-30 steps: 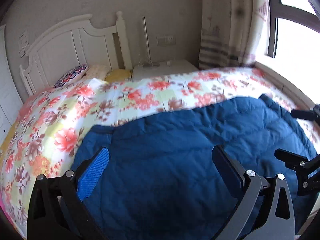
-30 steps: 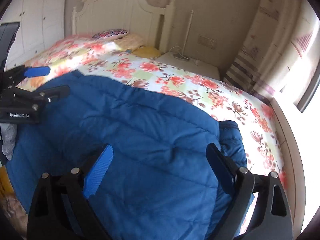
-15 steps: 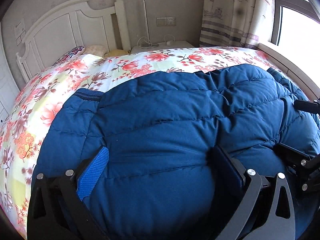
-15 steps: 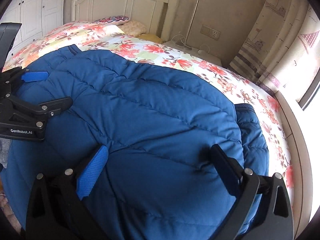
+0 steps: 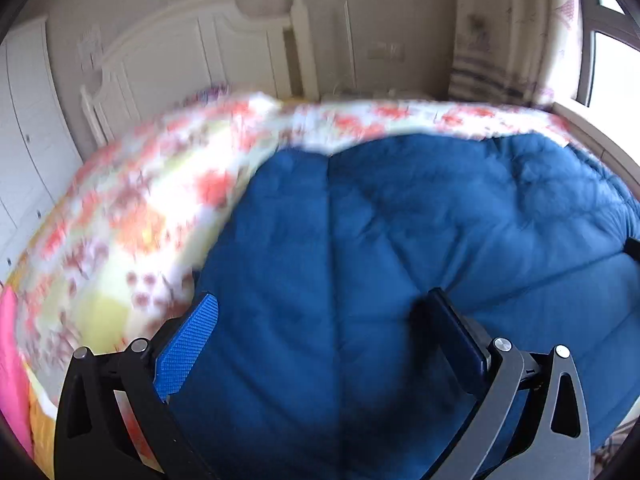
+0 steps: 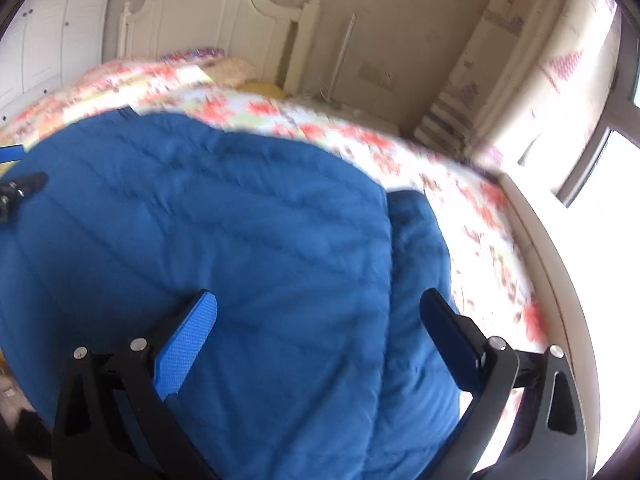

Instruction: Fold large clothes

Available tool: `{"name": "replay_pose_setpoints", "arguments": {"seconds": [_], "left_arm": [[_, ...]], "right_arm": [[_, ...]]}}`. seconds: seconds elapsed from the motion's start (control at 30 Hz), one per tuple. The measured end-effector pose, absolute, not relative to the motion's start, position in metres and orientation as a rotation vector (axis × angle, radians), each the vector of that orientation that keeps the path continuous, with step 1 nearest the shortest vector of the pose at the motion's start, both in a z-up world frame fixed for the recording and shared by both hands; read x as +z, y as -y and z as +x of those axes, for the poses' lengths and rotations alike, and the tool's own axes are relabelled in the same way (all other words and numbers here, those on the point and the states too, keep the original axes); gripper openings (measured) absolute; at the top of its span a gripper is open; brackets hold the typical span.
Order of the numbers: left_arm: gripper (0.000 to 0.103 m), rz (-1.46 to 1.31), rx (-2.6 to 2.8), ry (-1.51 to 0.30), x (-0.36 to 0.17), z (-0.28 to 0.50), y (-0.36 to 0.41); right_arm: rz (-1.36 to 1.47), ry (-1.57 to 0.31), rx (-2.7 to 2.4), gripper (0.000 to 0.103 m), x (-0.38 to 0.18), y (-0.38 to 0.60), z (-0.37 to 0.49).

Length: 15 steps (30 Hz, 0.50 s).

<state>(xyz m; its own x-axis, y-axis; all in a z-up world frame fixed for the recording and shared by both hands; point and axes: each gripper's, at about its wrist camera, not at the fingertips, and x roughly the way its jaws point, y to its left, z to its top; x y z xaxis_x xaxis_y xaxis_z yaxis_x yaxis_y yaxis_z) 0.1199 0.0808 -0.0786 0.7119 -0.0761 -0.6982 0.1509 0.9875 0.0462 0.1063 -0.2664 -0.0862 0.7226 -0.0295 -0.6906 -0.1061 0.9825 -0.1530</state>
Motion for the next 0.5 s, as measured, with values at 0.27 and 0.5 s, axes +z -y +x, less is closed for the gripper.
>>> {"name": "replay_pose_setpoints", "arguments": {"seconds": [0.27, 0.5], "left_arm": [[0.099, 0.125, -0.126, -0.735, -0.083, 0.119, -0.081], [0.099, 0.112, -0.136, -0.736, -0.085, 0.118, -0.082]], "right_arm": [[-0.194, -0.755, 0.023, 0.1, -0.093, 0.266, 0.108], [-0.203, -0.748, 0.014, 0.1, -0.094, 0.262, 0.106]]}}
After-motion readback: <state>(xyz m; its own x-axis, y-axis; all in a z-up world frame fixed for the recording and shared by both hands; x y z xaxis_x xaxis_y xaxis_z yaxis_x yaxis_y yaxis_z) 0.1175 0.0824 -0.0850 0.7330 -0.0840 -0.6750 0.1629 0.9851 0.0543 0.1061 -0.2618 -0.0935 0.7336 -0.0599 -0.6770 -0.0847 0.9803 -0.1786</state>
